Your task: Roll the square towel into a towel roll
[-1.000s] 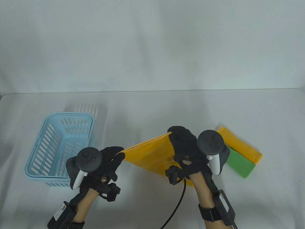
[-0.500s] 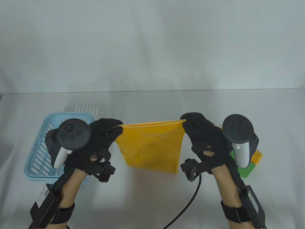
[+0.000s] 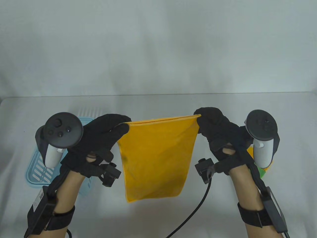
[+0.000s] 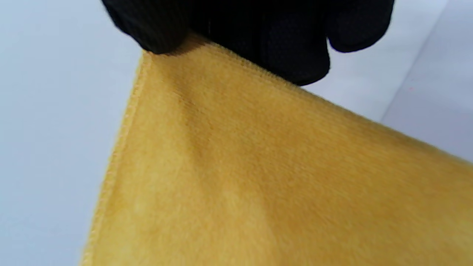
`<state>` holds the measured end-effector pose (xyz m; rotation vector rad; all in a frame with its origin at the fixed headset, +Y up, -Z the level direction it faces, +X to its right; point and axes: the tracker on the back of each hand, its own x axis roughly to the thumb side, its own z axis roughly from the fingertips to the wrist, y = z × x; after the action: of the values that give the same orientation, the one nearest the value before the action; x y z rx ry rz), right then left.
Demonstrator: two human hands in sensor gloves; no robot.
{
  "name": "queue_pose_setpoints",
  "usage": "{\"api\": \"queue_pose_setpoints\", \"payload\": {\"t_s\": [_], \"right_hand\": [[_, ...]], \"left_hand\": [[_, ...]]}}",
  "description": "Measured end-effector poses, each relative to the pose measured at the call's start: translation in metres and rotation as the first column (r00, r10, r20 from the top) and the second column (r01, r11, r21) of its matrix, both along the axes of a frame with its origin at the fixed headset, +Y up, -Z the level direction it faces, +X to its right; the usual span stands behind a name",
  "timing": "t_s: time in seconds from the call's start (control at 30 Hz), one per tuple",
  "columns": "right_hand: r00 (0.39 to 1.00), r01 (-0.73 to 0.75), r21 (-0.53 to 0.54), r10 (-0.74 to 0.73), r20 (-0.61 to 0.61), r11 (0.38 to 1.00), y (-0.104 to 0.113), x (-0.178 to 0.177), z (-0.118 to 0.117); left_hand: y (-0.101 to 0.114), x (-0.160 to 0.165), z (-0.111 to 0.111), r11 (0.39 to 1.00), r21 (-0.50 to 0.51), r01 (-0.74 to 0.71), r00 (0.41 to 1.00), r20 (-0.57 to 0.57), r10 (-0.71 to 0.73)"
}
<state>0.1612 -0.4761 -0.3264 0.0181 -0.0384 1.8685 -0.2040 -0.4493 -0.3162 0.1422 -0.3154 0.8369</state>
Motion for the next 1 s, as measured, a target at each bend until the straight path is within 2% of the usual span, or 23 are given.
{"api": "queue_pose_setpoints", "payload": {"t_s": [0.07,0.13,0.2,0.3,0.4,0.47,0.57,0.63,0.73,1.0], "right_hand": [[0.997,-0.053,-0.072,0.057,0.056,0.996,-0.015,-0.001,-0.026],[0.991,-0.078,-0.123,0.090,0.099,0.989,-0.026,-0.001,-0.046],[0.988,-0.057,-0.132,0.075,0.132,0.990,-0.025,-0.001,-0.061],[0.990,-0.014,-0.060,0.022,0.138,0.998,0.006,0.002,-0.069],[0.986,-0.052,0.022,0.048,0.160,0.998,0.034,0.004,-0.067],[0.981,-0.089,0.034,0.081,0.176,0.995,0.036,0.004,-0.067],[0.973,-0.156,-0.011,0.156,0.170,0.988,0.013,0.003,-0.070],[0.972,-0.175,-0.077,0.185,0.146,0.982,-0.014,0.003,-0.070],[0.981,-0.142,-0.143,0.159,0.113,0.979,-0.055,0.002,-0.064],[0.979,-0.190,-0.241,0.202,0.025,0.952,-0.139,0.002,-0.030]], "left_hand": [[-0.015,0.003,-0.033,0.993,-0.111,0.047,0.998,-0.027,-0.050],[-0.027,0.006,-0.057,0.981,-0.176,0.083,0.993,-0.065,-0.096],[-0.029,0.008,-0.077,0.974,-0.202,0.103,0.987,-0.104,-0.126],[-0.003,0.010,-0.084,0.990,-0.118,0.074,0.986,-0.138,-0.090],[0.024,0.014,-0.078,0.996,-0.022,0.086,0.985,-0.146,-0.088],[0.025,0.016,-0.076,0.991,-0.008,0.137,0.981,-0.137,-0.137],[-0.001,0.022,-0.078,0.972,-0.059,0.227,0.960,-0.153,-0.233],[-0.027,0.023,-0.080,0.952,-0.100,0.288,0.941,-0.157,-0.301],[-0.067,0.021,-0.076,0.944,-0.128,0.304,0.932,-0.164,-0.323],[-0.146,0.021,-0.045,0.906,-0.240,0.348,0.933,-0.006,-0.359]]}}
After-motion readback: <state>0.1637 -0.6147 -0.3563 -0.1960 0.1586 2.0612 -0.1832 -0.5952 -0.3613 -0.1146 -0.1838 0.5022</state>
